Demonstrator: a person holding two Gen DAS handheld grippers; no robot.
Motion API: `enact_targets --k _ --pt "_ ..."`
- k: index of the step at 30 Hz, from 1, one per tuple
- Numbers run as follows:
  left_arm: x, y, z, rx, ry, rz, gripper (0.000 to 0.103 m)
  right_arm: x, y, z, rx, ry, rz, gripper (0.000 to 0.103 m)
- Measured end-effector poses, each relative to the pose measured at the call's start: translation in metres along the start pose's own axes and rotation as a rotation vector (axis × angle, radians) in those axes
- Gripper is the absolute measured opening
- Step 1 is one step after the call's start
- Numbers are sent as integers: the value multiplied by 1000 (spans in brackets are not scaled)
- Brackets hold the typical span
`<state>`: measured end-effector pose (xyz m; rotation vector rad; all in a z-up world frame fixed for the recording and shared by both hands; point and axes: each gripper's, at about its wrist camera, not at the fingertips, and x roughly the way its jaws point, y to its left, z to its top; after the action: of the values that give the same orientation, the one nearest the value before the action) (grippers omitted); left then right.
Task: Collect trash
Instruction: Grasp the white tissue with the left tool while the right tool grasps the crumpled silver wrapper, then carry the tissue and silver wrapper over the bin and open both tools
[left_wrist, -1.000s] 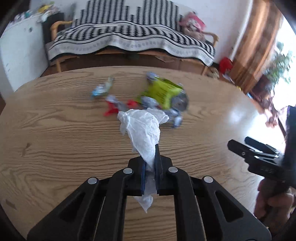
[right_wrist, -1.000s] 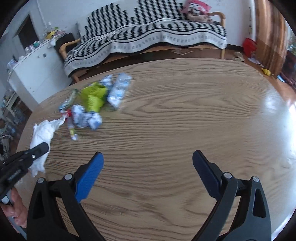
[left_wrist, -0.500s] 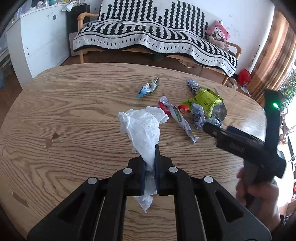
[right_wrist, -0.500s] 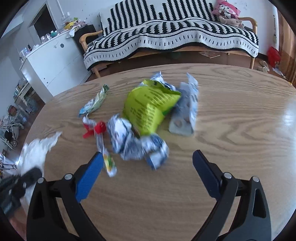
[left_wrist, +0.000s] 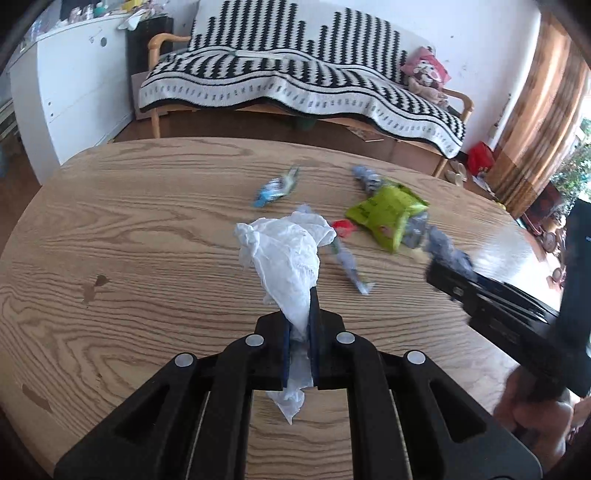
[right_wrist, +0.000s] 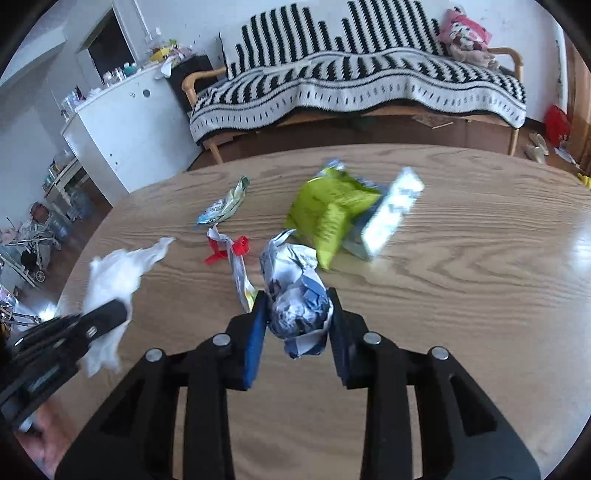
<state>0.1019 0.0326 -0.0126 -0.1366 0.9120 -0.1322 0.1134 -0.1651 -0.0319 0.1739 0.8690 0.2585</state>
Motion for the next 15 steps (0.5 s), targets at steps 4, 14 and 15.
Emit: enact_targets --k 4,14,15 --pt "-5 -44 -7 65 -17 -40 7 -57 -42 -20 41 -39 -65 32" --pt "-24 -224 -45 277 -26 -247 7 -198 -209 -108 253 -104 -335 32" --pt "-26 -244 -51 300 -22 -274 7 -211 -225 -118 281 -111 -361 32"
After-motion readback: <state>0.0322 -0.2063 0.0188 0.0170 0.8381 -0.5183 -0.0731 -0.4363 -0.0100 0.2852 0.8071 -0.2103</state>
